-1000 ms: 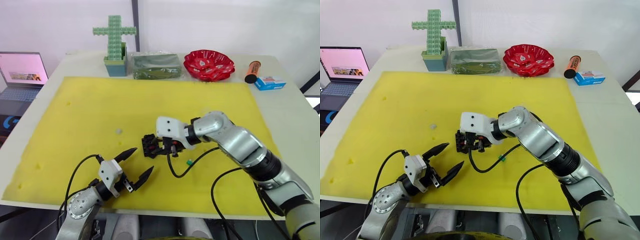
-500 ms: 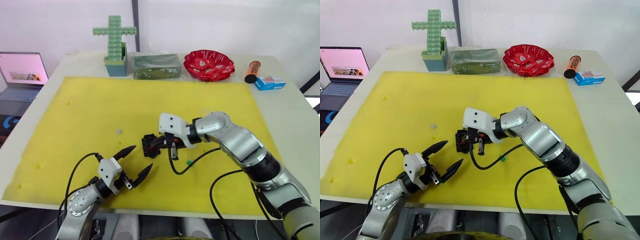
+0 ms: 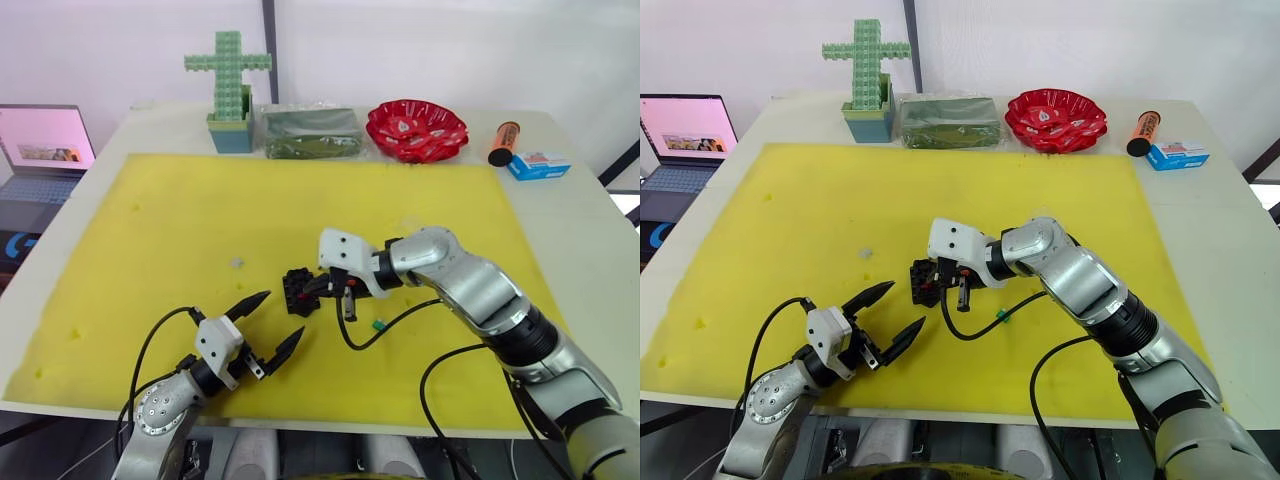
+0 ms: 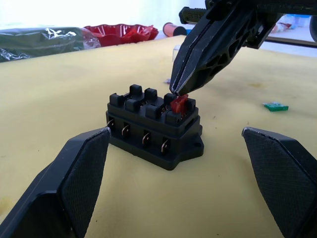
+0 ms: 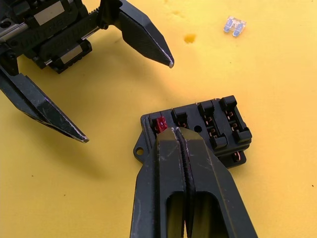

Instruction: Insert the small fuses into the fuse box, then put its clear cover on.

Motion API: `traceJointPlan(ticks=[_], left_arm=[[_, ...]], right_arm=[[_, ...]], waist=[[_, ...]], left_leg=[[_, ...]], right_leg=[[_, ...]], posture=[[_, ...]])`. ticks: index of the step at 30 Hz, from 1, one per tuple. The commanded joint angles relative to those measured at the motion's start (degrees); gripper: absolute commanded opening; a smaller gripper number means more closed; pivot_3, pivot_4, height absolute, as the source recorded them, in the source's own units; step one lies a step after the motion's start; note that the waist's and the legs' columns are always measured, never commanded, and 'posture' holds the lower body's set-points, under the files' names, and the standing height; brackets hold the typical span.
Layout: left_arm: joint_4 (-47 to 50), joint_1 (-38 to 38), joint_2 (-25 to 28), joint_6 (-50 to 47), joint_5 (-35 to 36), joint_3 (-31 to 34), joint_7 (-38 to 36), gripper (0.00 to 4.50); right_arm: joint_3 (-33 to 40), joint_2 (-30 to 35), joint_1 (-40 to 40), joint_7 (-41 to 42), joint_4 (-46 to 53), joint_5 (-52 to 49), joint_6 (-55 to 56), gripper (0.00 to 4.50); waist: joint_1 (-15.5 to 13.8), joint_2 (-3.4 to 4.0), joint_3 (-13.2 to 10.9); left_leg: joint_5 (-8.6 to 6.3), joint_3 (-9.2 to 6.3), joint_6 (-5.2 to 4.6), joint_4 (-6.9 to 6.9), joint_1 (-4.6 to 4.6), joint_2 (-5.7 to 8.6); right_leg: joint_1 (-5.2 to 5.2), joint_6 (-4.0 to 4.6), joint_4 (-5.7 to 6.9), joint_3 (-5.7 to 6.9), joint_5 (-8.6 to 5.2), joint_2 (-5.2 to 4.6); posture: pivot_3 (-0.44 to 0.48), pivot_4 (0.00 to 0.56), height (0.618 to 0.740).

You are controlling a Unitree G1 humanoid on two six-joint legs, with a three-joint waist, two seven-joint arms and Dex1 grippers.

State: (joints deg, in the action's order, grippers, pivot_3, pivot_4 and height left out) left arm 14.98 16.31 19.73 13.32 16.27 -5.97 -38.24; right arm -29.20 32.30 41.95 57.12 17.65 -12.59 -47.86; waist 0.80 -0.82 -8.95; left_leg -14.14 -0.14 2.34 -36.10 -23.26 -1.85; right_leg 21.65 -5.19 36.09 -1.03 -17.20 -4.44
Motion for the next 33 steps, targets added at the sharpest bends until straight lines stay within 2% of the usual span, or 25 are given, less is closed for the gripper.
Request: traceJointPlan(ticks=[1,16,33], left_arm=[[2.3,0.5,0.1,0.2,-0.1,0.1,0.5,4.5],[4.4,0.2,0.5,-2.3,-0.1,-0.1,1.2,4.5],[7.5,-0.7,0.3,-5.8,-0.4,-0.3,2.6,4.5]], right_arm=[[1.3,-0.8,1.0,-0.1,1.6,-0.5,0.6,0.03],[1.4,-0.7,0.6,0.7,3.5,-2.3,-1.1,0.03],[-1.5,0.0,-1.4,0.4,1.0,0.0,0.2,0.03]], waist=[[0.0,0.0,0.0],[0.0,0.0,0.0],[0.0,0.0,0.0]], left_leg=[[0.0,0.0,0.0,0.0,0.0,0.0],[0.0,0.0,0.0,-0.01,0.0,0.0],[0.0,-0.01,0.0,-0.02,0.02,0.02]], right_leg=[[0.0,0.0,0.0,0.0,0.0,0.0],[0.0,-0.01,0.01,0.0,0.01,0.03],[-0.03,-0.03,0.02,0.01,0.01,0.07]], posture=[[0.0,0.15,0.74],[0.0,0.15,0.74],[0.0,0.15,0.74]])
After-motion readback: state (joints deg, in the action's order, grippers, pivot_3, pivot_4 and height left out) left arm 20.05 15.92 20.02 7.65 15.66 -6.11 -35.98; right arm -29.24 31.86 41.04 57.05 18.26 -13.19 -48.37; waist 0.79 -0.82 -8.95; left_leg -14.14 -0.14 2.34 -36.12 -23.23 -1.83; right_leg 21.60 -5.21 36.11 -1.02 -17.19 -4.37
